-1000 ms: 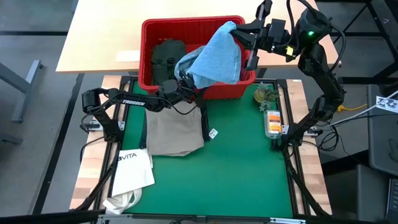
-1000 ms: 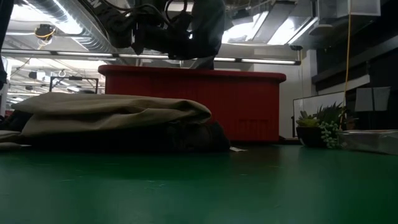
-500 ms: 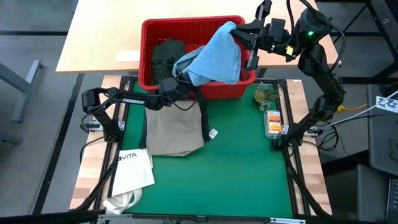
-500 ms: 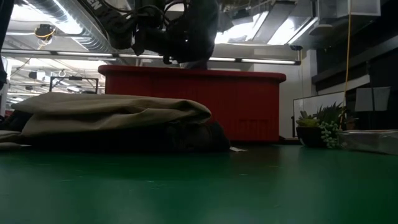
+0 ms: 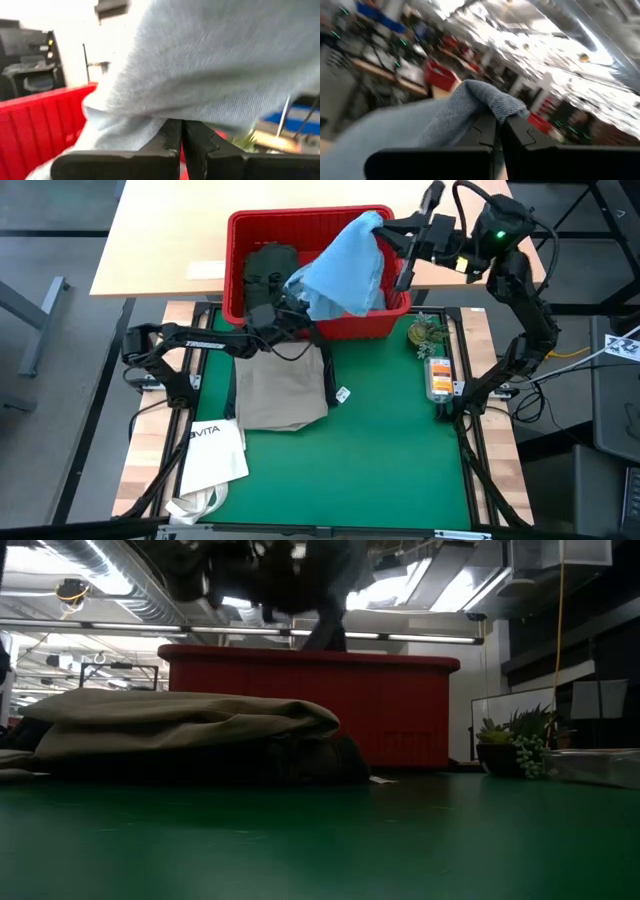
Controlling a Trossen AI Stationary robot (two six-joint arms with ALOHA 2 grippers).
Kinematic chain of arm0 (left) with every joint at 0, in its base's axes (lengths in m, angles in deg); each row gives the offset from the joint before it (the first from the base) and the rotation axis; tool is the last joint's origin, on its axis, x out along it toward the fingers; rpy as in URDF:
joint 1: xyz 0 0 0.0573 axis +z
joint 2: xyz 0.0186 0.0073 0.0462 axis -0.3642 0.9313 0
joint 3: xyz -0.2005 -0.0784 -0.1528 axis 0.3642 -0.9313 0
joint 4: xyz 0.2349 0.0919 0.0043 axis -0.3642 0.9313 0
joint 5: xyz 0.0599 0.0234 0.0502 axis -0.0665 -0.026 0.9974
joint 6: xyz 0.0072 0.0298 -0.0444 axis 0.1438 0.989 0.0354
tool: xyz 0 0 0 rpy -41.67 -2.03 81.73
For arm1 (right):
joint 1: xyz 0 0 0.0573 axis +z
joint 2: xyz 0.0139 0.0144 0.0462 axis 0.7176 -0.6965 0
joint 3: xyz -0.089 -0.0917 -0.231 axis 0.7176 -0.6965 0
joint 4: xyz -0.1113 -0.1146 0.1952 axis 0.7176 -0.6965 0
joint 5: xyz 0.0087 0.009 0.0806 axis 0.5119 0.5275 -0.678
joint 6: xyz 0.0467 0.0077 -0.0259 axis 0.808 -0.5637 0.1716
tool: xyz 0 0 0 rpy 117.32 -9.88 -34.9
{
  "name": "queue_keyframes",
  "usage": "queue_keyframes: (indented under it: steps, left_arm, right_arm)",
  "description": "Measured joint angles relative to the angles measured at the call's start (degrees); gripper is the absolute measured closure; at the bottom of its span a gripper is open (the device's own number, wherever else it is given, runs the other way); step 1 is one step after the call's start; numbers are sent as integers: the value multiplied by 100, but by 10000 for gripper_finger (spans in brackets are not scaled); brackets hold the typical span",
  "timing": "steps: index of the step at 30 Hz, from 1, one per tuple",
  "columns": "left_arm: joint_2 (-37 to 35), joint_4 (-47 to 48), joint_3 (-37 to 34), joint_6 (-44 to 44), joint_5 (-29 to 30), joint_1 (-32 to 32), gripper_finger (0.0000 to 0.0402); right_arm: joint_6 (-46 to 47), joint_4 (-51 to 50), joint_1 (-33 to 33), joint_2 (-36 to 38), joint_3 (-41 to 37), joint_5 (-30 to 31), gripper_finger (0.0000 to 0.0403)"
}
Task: Fold Laundry from Bin
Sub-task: Fold the light blue pants
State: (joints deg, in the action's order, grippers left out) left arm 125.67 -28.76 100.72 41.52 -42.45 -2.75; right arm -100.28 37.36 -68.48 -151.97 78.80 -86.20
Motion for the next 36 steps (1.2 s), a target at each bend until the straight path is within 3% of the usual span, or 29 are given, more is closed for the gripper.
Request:
queue_keyframes:
  steps: [7,13,19,28,36]
  left_arm:
    - [-970,-9,9,-185,-438,-63,401]
    - [-1483,8,458,-779,-1164,-63,401]
    - [-1526,167,1239,-938,-1774,-177,401]
    - [-1509,1653,2321,-906,-1914,-453,401]
    - [-1499,2461,2474,-1068,-2237,-838,401]
  right_arm:
    - [-653,-800,-440,156,4,981,391]
    - [-857,-1697,-715,113,4,1123,391]
    - [-1107,-2685,-790,23,4,1383,391]
    - [-1599,-3924,-779,-130,2,2186,391]
    - [-1601,-4292,-779,-264,0,2257,381]
